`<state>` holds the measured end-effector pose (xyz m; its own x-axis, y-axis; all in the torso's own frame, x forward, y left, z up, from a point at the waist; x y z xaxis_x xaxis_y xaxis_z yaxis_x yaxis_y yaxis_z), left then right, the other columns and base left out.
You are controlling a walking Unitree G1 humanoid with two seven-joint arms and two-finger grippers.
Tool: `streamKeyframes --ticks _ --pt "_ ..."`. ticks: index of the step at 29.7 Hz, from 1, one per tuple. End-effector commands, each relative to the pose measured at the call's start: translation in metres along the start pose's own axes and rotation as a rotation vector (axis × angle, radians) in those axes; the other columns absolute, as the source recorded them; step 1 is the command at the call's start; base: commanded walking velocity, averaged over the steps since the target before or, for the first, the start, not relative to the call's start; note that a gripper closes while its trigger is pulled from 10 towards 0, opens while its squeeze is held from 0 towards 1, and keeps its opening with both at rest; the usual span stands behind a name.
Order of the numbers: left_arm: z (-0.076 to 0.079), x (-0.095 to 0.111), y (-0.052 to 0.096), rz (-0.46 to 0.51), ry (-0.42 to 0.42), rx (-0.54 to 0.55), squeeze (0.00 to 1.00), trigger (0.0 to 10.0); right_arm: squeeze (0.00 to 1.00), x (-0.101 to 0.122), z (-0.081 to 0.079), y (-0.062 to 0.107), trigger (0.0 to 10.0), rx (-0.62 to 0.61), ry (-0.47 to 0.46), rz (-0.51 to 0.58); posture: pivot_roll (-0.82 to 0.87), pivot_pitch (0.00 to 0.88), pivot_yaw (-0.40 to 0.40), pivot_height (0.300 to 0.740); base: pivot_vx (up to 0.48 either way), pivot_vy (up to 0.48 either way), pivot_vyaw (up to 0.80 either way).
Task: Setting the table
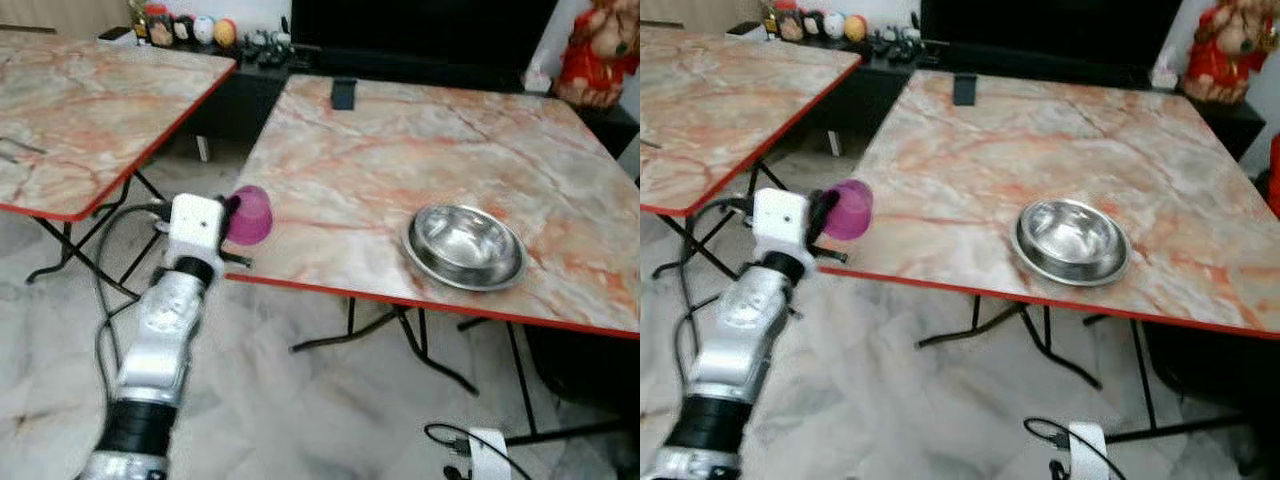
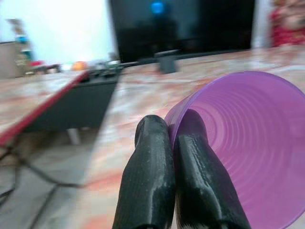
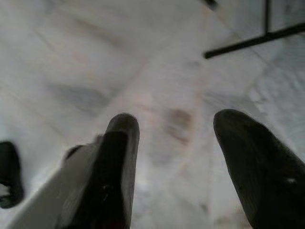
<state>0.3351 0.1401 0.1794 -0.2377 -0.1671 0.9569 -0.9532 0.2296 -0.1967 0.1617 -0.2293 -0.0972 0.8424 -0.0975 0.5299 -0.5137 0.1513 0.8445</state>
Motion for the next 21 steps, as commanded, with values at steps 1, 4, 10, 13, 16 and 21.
streamKeyframes --ticks 1,4,10,13,16,21 --pt "-0.010 0.004 0.002 0.015 -0.004 0.019 0.00 10.0 0.00 0.004 -0.002 -0.001 10.0 0.001 -0.013 0.016 0.19 0.000 -0.080 0.707 0.000 0.000 0.00" --pt "-0.010 0.004 0.002 0.016 -0.001 0.014 0.00 10.0 0.00 0.004 -0.002 -0.001 10.0 0.003 -0.010 0.017 0.19 0.000 -0.083 0.707 0.000 0.000 0.00" --pt "-0.010 0.007 -0.002 0.017 -0.030 -0.032 0.00 10.0 0.00 0.006 -0.005 -0.001 10.0 0.003 -0.021 0.026 0.17 0.000 -0.032 0.707 0.000 0.000 0.00" --pt "-0.010 0.008 -0.005 0.012 -0.034 -0.048 0.00 10.0 0.00 0.006 -0.010 -0.001 10.0 0.012 -0.032 0.030 0.15 0.000 -0.006 0.707 0.000 0.000 0.00" --pt "-0.007 0.009 -0.007 0.015 -0.032 -0.065 0.00 10.0 0.00 0.006 -0.015 -0.002 10.0 0.014 -0.043 0.031 0.14 0.000 0.007 0.707 0.000 0.000 0.00" --pt "0.005 0.011 -0.012 0.020 -0.007 -0.104 0.00 10.0 0.00 0.006 -0.020 -0.002 10.0 0.012 -0.061 0.030 0.11 0.000 0.028 0.707 0.000 0.000 0.00"
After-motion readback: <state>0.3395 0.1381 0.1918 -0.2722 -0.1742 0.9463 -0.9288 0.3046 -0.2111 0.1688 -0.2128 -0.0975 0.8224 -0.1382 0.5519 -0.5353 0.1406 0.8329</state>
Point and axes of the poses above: a point about 5 cm out from each wrist's last joint towards the gripper, its own y axis pointing back from the gripper into the wrist, its own x axis along the axis of the wrist's last joint, z = x × y, the point moved 1 cm from there along -y, pointing out of the wrist towards the gripper, and after that the axes turned 2 degrees about -y, right-handed, at the moved point
